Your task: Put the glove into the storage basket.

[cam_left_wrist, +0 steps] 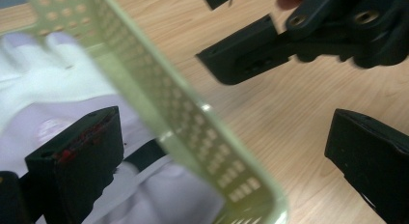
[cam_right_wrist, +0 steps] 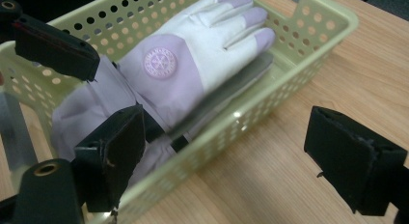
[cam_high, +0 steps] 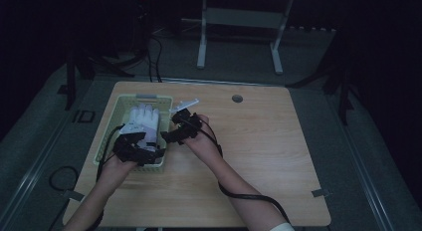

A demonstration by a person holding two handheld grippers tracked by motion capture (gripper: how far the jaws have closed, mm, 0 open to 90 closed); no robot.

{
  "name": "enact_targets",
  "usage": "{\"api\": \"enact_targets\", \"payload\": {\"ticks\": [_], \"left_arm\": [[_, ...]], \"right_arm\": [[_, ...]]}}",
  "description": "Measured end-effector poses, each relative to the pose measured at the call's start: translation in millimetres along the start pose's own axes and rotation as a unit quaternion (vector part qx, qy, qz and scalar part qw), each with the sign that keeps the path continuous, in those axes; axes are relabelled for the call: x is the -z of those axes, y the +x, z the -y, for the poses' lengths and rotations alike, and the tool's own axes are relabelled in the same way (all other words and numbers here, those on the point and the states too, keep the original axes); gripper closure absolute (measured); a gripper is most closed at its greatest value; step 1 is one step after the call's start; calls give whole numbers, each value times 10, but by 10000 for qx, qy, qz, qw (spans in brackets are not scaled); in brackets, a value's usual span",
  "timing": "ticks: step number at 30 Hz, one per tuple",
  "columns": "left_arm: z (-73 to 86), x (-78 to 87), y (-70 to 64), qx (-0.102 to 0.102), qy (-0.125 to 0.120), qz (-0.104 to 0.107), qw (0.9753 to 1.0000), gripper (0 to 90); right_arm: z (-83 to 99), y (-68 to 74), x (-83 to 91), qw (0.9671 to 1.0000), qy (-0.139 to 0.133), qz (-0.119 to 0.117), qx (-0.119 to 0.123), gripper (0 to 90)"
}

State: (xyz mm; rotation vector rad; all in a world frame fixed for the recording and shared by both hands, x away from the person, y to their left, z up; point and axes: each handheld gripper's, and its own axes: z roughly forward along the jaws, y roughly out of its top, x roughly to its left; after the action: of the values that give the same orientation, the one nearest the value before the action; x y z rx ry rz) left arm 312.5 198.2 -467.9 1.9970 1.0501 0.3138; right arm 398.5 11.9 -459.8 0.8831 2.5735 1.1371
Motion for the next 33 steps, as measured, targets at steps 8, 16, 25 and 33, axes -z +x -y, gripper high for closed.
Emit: {"api": "enact_targets", "payload": {"ticks": [8,16,25,33], "left_arm": [[-18,-166,-196,-106,-33,387,9992,1],[2,-268,-359,-245,-363,852,9954,1],[13,-383,-630,-533,-328,923,9938,1],[109,-512,-824,-682,-214,1108,9913,1]], "right_arm": [[212,-161,117,10000,-14,3,2,142],[445,-300,170,9999,6,-34,-110,144],[755,-405,252,9998,-80,1,-172,144],[1001,-455,283,9999,5,33,-102,143]]}}
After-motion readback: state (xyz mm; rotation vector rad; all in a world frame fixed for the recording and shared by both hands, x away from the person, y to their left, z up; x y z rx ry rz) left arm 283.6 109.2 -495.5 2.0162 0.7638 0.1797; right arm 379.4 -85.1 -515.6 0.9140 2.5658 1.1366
